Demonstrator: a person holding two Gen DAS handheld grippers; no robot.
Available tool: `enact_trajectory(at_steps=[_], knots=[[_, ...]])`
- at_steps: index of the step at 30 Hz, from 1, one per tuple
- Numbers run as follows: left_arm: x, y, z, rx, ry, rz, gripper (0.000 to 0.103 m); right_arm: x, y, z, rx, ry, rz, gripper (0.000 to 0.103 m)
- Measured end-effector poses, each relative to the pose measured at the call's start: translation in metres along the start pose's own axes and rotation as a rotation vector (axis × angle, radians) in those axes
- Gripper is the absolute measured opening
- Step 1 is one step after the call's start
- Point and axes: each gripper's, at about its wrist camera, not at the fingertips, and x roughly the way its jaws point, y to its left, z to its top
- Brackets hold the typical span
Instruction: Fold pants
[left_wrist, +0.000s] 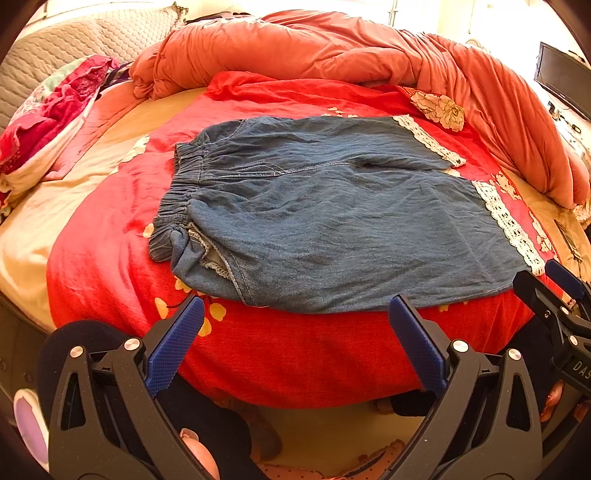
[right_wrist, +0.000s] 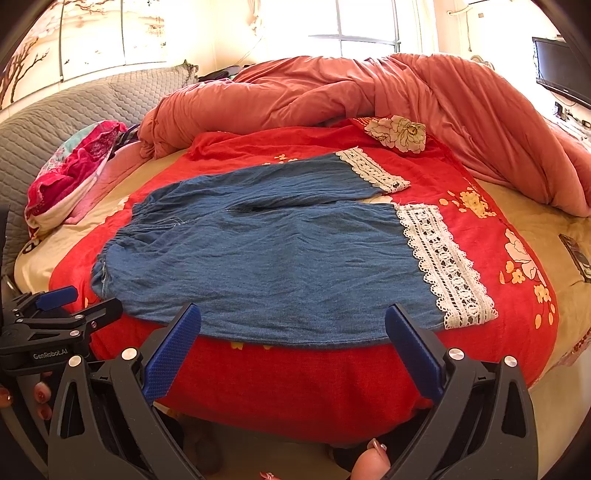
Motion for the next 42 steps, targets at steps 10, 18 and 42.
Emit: enact_trajectory(at_steps=[10,18,42], knots=[[0.003,-0.004,0.000,-0.004,0.003,-0.002,0.094,0.005,0.001,0.000,-0.007,0.004,-0.004,0.099],[0.018,0.008,0.018,-0.019,0.008,-0.018,0.094,0.022,0.010,0.014,-0.034,0.008,0.021,0.099],[0.158,0.167,0.175,-0.116,0.103,0.134,0.094,0.230,0.120,0.202,-0.513,0.149,0.233,0.099]])
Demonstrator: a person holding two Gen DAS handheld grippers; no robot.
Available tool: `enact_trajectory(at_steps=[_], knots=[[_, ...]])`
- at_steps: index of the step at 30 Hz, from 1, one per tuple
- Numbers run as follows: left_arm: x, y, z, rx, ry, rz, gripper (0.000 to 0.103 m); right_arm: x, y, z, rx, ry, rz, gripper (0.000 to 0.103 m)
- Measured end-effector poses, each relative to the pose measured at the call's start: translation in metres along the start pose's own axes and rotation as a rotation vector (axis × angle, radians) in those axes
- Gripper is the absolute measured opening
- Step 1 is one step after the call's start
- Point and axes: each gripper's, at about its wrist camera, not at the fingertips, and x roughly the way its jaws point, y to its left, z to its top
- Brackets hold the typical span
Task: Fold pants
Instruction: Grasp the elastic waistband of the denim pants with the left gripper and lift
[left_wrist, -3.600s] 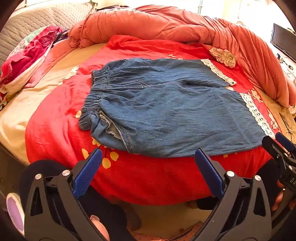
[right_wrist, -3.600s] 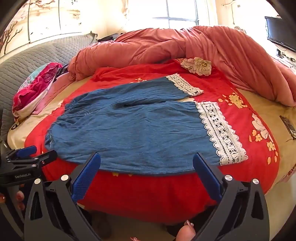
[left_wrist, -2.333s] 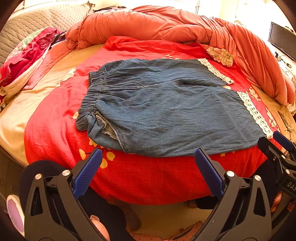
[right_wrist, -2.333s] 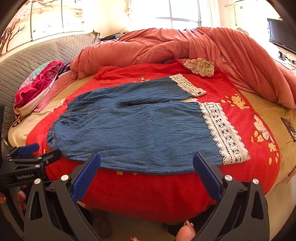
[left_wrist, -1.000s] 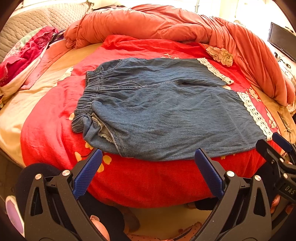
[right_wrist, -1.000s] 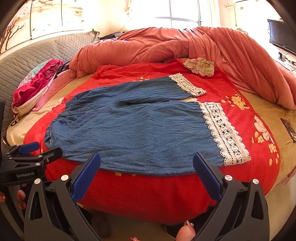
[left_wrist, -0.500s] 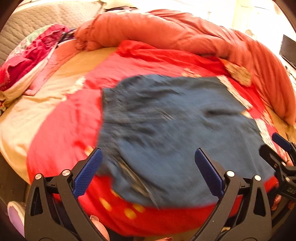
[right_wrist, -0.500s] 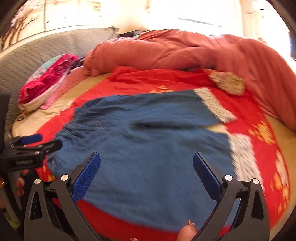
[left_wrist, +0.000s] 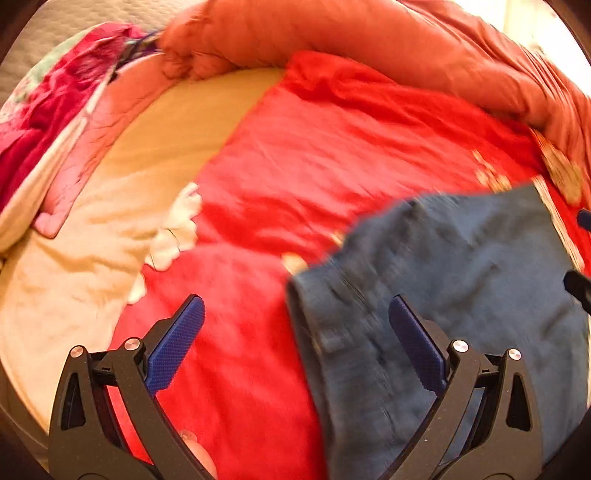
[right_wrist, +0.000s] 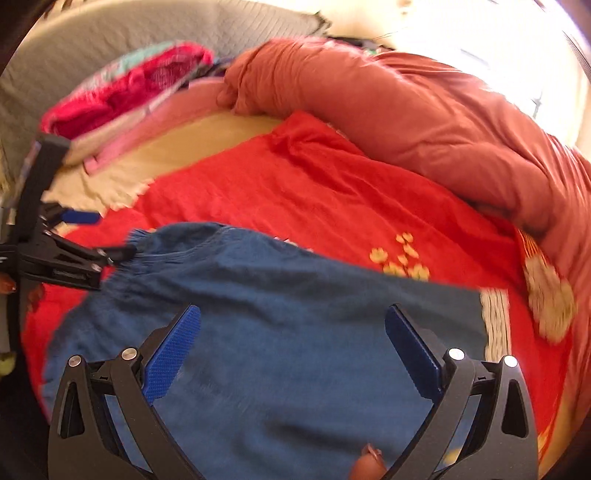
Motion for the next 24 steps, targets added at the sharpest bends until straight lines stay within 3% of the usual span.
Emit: enact_trajectory(at_steps=[3,6,10,12,17,21,23,24], knots=[[0.020,0.007,0.003,-0.025,0.023,-0.066,0.093,0.041,-0.006,0.019,-0.055,0.084,0.035,0.099],[0.031,0.002,0.007,0.019,0.011,-0.095,0.078,0.066,-0.012,0.031,-0.075,0.115,0.033,0.099],[0.048,-0.007,0.008,0.090,0.039,-0.106,0.051,0.096,-0.020,0.045,-0.145,0.159,0.038,0.099],[0.044,-0.007,0.011,0.078,0.025,-0.138,0.034,0.104,-0.020,0.049,-0.177,0.159,0.046,0.099],[0.013,-0.010,0.011,0.089,-0.065,-0.175,0.029,0.118,-0.009,0.052,-0.295,0.169,0.060,0.098],[-0.006,-0.017,0.009,0.142,-0.146,-0.139,0.029,0.130,0.004,0.049,-0.364,0.155,0.063,0.097],[-0.009,-0.018,0.010,0.136,-0.142,-0.157,0.029,0.137,0.011,0.044,-0.389,0.169,0.084,0.085],[-0.008,-0.018,0.011,0.134,-0.137,-0.165,0.029,0.138,0.013,0.043,-0.392,0.172,0.099,0.070]])
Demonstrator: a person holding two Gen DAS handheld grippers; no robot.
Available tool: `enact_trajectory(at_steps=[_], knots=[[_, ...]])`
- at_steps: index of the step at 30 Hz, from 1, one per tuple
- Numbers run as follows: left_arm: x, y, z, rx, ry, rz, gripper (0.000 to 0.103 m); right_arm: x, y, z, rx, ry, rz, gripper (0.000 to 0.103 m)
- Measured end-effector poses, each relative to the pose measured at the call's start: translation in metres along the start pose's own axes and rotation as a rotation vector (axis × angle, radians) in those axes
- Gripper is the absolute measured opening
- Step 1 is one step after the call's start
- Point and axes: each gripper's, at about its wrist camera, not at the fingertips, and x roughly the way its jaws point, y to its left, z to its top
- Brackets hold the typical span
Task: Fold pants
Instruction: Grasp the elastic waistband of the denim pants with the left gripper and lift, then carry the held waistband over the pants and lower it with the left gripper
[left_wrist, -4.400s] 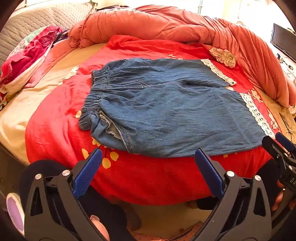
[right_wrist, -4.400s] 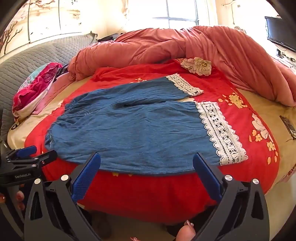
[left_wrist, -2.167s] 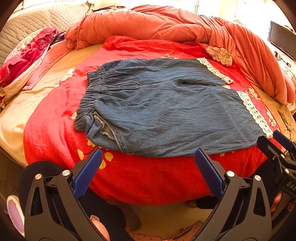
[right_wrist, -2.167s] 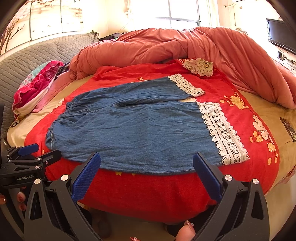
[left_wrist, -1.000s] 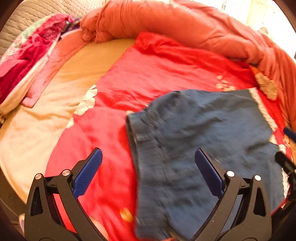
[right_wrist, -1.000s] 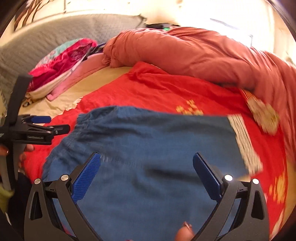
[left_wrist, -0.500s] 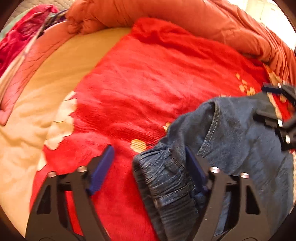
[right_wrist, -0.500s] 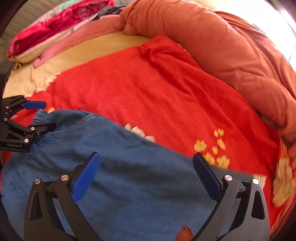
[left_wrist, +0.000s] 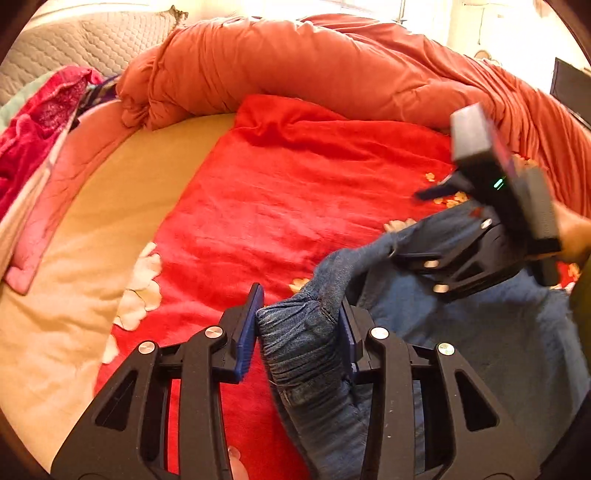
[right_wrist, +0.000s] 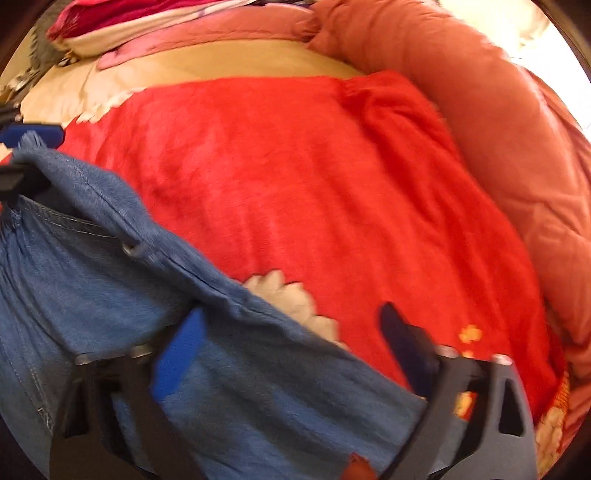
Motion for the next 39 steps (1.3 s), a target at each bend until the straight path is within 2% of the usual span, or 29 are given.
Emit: enact_trajectory(at_steps=[1,2,3,4,5,7,13,18,23,27,31,37,39], knots=[[0.000,0.000,-0.001,0.003,0.001,-0.003,0.029,0.001,0.004,0.001,0.002,-0.008,0.025,0.056],[0.000,-0.001,-0.001,0.013,0.000,0.003,0.029,0.000,0.008,0.001,0.004,-0.019,0.043,0.049],[0.001,-0.001,-0.001,0.021,-0.001,0.015,0.029,-0.004,0.010,-0.001,0.016,-0.037,0.075,0.033],[0.000,0.000,-0.001,0.023,-0.002,0.017,0.029,-0.009,0.012,-0.003,0.031,-0.056,0.087,0.022],[-0.001,0.000,-0.001,0.021,-0.003,0.019,0.029,-0.016,0.013,-0.005,0.045,-0.076,0.084,0.014],[-0.003,0.002,-0.002,0.006,-0.010,0.016,0.029,-0.034,0.014,-0.014,0.082,-0.117,0.064,0.009],[-0.017,-0.001,-0.006,0.007,-0.042,0.009,0.029,-0.094,0.019,-0.036,0.171,-0.240,0.031,0.008],[-0.041,-0.010,-0.010,0.017,-0.085,-0.012,0.029,-0.130,0.022,-0.059,0.249,-0.298,0.033,0.008],[-0.073,-0.029,-0.024,0.032,-0.142,-0.009,0.029,-0.166,0.044,-0.086,0.313,-0.321,0.028,0.008],[-0.101,-0.041,-0.054,0.021,-0.183,-0.001,0.029,-0.186,0.066,-0.109,0.347,-0.339,0.047,0.008],[-0.119,-0.049,-0.088,0.006,-0.185,0.005,0.029,-0.208,0.103,-0.137,0.352,-0.357,0.074,0.008],[-0.132,-0.051,-0.133,-0.040,-0.128,-0.046,0.029,-0.219,0.147,-0.173,0.383,-0.352,0.126,0.008],[-0.131,-0.051,-0.144,-0.037,-0.102,-0.040,0.029,-0.216,0.162,-0.184,0.396,-0.344,0.154,0.008]])
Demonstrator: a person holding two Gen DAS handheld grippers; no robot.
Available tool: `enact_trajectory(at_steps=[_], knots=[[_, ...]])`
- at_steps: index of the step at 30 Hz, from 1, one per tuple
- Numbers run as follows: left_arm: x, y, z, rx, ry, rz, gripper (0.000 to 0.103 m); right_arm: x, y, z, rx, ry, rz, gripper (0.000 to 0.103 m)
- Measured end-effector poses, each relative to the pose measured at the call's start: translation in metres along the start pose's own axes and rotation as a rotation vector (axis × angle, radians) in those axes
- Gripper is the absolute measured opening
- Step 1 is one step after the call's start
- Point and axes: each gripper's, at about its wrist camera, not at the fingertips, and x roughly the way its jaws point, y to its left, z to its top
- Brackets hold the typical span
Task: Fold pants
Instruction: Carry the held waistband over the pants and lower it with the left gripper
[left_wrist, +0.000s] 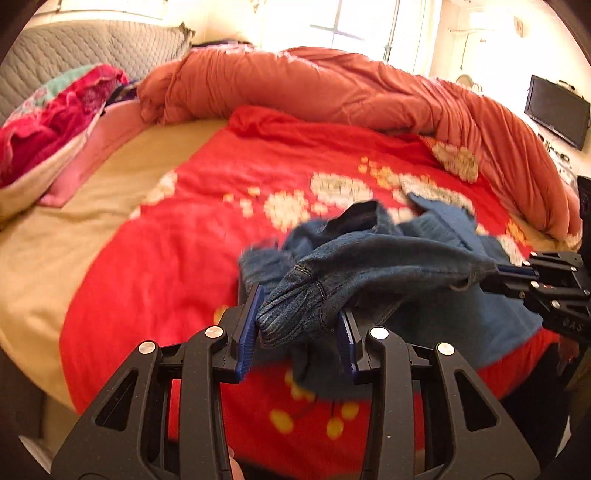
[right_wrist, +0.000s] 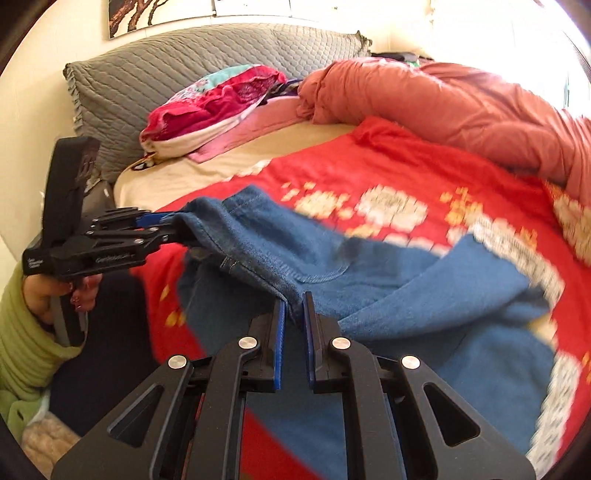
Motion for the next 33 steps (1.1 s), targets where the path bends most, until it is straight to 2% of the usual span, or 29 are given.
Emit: enact_trajectory(at_steps=[6,8,14,18,20,21,23,26,28,30,33], knots=[[0.001,-0.002,-0.023,0.015,0.044,0.032,0.031,0.008,0.020,-0.029,0.015,0.023,0.005,0.008],[-0.001,-0.001,-0.026,0.012,0.050,0.045,0.038,0.014,0.023,-0.036,0.019,0.035,0.008,0.009],[-0.024,0.004,-0.033,0.008,0.069,0.052,0.044,0.023,0.026,-0.050,0.025,0.054,0.014,0.012],[-0.058,0.009,-0.028,-0.012,0.014,0.088,0.044,0.024,0.022,-0.055,0.061,0.045,0.033,0.013],[-0.070,0.005,-0.019,-0.026,-0.024,0.068,0.044,0.024,0.023,-0.057,0.063,0.041,0.040,0.020],[-0.071,-0.001,-0.012,-0.027,-0.035,0.032,0.044,0.024,0.025,-0.057,0.064,0.040,0.051,0.023],[-0.062,-0.021,-0.001,-0.005,-0.031,-0.027,0.044,0.022,0.029,-0.057,0.072,0.038,0.082,0.029],[-0.043,-0.046,0.008,0.056,-0.023,-0.068,0.044,0.009,0.030,-0.057,0.083,0.023,0.077,0.029],[-0.019,-0.057,0.009,0.085,0.016,-0.059,0.041,-0.007,0.026,-0.056,0.110,-0.012,0.090,0.029],[0.001,-0.060,0.002,0.105,0.067,-0.012,0.041,-0.021,0.023,-0.053,0.110,-0.043,0.062,0.032],[0.025,-0.053,-0.019,0.073,0.161,0.015,0.041,-0.029,0.015,-0.046,0.120,-0.070,0.038,0.036]])
